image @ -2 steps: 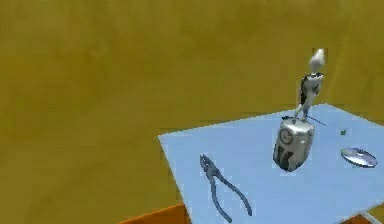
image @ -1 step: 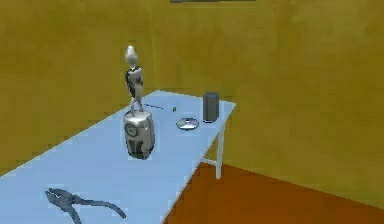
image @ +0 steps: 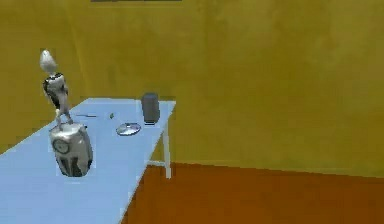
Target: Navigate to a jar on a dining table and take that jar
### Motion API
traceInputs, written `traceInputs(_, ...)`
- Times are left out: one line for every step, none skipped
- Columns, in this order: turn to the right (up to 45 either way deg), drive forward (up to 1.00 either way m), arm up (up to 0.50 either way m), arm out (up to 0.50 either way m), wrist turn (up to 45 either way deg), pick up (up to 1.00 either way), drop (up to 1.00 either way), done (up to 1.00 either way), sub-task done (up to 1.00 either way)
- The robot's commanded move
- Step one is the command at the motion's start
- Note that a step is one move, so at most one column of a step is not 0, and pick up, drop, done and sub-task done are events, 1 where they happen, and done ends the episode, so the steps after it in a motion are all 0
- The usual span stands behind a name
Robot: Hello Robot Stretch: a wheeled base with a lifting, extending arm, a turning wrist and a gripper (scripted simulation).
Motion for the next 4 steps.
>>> traceInputs(0.0,0.70,0.00,0.00,0.0,0.00,0.00,0.00,0.00)
traceInputs(-45.0,0.00,0.00,0.00,0.0,0.00,0.00,0.00,0.00)
traceInputs(-45.0,0.00,0.00,0.00,0.0,0.00,0.00,0.00,0.00)
traceInputs(-33.0,0.00,0.00,0.00,0.0,0.00,0.00,0.00,0.00)
